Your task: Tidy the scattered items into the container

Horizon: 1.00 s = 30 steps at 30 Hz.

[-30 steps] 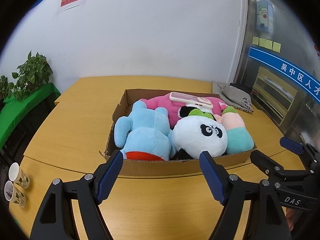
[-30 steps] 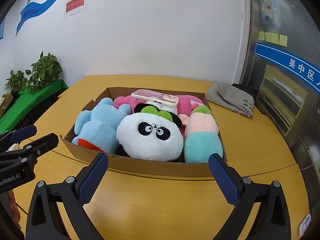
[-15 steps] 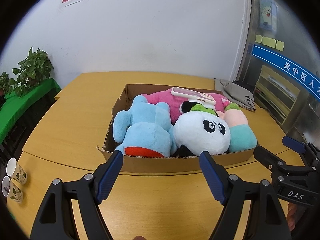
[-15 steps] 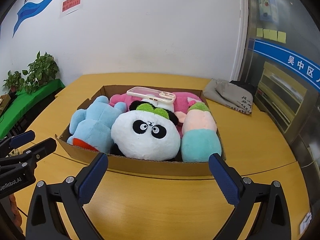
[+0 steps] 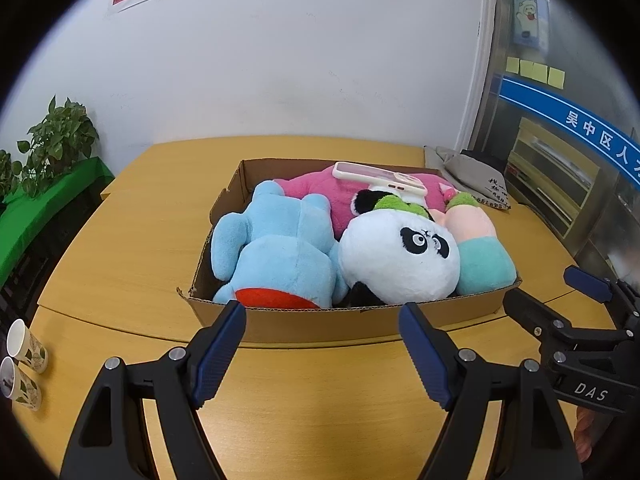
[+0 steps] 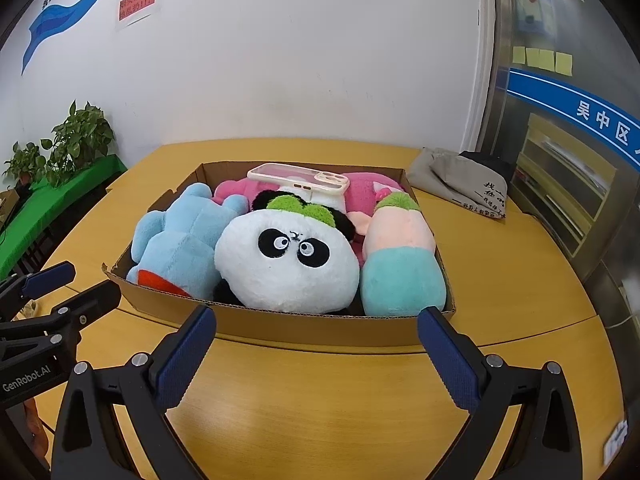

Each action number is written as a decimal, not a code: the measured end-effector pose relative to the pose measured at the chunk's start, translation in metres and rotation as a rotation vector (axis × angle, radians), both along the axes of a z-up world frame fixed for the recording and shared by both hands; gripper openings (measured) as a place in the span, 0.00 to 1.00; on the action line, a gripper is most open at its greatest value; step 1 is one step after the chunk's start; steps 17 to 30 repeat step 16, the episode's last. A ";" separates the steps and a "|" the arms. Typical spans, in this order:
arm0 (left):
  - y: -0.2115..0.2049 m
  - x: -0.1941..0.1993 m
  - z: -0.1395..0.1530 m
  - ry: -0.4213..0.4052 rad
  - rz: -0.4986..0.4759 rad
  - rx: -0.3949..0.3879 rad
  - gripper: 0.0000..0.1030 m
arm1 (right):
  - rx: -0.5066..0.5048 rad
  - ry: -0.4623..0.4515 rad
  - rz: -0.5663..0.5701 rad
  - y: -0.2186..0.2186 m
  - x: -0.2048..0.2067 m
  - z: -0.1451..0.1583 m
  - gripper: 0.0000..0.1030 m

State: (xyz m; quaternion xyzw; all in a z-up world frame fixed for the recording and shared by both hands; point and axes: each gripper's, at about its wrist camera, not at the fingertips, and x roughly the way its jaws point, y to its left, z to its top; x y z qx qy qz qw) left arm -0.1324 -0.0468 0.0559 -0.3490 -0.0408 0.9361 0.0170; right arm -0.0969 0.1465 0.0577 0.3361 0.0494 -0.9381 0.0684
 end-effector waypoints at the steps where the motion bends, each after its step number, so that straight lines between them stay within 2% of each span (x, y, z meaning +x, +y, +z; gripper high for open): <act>1: 0.000 -0.001 -0.001 -0.005 -0.003 0.004 0.76 | 0.001 0.000 -0.002 0.000 0.000 0.000 0.99; 5: 0.002 -0.002 -0.004 -0.011 -0.007 0.005 0.76 | 0.002 -0.004 -0.005 0.002 -0.001 -0.003 0.99; 9: 0.001 -0.001 -0.005 -0.018 -0.014 0.040 0.76 | -0.004 -0.014 -0.005 0.002 -0.002 -0.008 0.99; 16: 0.004 0.000 -0.006 -0.016 0.016 -0.015 0.76 | -0.004 -0.018 -0.001 0.001 -0.003 -0.009 0.99; 30: 0.004 0.000 -0.006 -0.016 0.016 -0.015 0.76 | -0.004 -0.018 -0.001 0.001 -0.003 -0.009 0.99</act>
